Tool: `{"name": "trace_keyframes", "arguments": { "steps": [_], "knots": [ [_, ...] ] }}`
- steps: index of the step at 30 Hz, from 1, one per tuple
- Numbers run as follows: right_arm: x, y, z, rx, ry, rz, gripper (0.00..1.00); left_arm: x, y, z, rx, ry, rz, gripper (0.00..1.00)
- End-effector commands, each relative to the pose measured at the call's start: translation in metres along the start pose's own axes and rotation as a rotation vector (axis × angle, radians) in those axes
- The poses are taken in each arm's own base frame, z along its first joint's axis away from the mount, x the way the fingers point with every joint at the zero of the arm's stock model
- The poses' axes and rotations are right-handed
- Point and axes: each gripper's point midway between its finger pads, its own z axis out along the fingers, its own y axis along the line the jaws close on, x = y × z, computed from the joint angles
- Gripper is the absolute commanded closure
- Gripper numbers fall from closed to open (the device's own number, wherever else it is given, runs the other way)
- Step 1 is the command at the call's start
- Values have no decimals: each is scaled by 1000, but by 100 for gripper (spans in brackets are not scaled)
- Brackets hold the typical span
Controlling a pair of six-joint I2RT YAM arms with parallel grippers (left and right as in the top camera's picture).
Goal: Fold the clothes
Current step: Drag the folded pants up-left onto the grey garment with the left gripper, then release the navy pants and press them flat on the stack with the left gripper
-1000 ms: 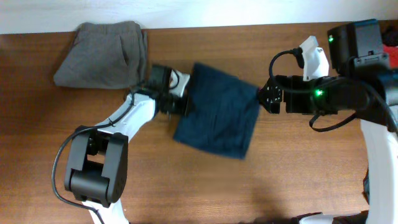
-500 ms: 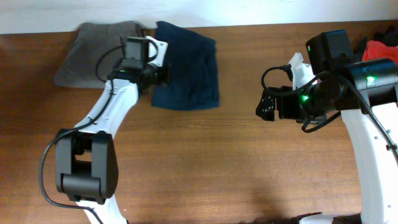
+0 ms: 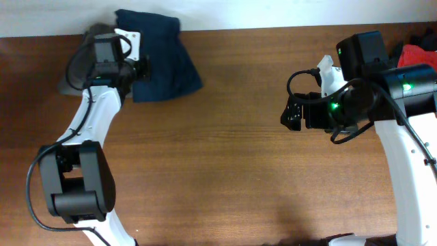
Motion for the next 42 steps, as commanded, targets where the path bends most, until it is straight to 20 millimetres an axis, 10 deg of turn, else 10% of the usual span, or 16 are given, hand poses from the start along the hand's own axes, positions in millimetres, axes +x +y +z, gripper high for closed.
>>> {"name": "trace_keyframes", "arguments": {
  "steps": [1,27,42],
  "knots": [
    [0,-3,1,15,-2,-5,1,-28,7,-7,-10,-67,5,99],
    [5,-4,1,20,19,9,1,-80,118,-26,-271,-300,-4,99],
    [8,-5,0,24,32,31,1,-37,181,13,-415,-280,-39,92]
  ]
}}
